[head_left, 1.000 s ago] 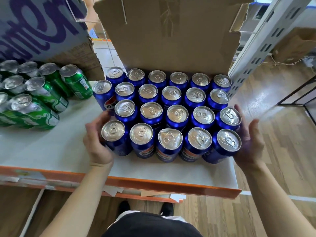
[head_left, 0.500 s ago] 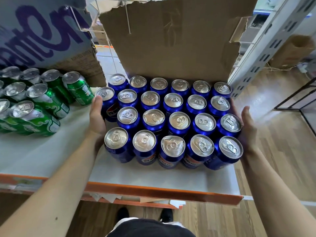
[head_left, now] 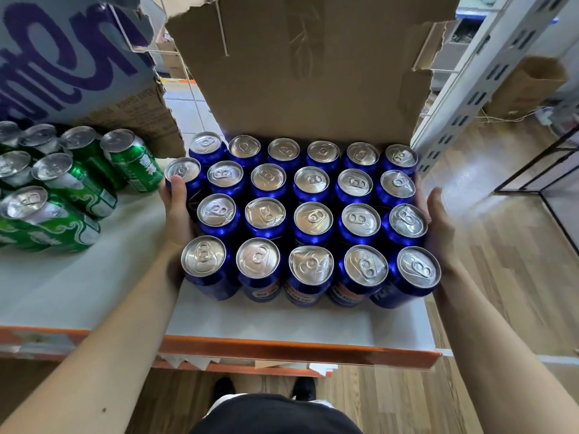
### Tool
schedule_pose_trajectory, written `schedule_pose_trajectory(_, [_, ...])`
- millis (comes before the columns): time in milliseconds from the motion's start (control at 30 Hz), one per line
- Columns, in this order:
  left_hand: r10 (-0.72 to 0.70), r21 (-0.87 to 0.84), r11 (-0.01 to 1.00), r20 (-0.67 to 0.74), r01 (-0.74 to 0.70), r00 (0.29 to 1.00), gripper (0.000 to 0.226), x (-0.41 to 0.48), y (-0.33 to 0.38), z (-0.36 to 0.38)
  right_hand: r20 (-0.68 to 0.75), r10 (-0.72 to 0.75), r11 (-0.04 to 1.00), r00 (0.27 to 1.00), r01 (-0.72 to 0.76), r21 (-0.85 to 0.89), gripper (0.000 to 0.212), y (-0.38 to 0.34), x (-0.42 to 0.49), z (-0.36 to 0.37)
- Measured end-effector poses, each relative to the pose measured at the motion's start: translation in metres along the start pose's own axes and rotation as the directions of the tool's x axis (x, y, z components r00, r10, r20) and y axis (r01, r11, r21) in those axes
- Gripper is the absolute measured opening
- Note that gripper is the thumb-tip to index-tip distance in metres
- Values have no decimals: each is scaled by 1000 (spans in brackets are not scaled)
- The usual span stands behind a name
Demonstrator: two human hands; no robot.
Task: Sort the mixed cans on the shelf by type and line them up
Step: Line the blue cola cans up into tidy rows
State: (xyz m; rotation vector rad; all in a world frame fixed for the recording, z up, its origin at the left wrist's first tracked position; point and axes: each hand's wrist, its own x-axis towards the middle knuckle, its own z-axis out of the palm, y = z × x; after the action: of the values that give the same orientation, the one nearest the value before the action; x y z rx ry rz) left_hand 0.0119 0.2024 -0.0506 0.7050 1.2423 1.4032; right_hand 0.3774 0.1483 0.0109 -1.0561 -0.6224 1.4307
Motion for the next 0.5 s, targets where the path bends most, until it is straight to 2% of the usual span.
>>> schedule_pose_trajectory(67, [77,40,996,-61,-74,995,50,-17,9,14,-44,-36,999,998,35,-26,67,0,0,0])
schedule_pose_trajectory(233, [206,46,978,-63,-203,977,46,-21,4,22,-40,-23,1000,999,24,14,68,3,2,-3])
schedule_pose_trajectory(333, [189,44,981,-65,-187,980,47,-20,6,23,-70,-9,999,998,11,33,68,1,2,-6])
schedule_pose_trajectory(433, [174,73,983,-74,-169,982,53,-20,9,17,10,5,998,1000,-6,64,65,5,7,-8])
schedule_pose_trajectory(500, [188,42,982,-70,-185,980,53,-21,9,18,-24,16,997,1000,-14,79,64,2,6,-7])
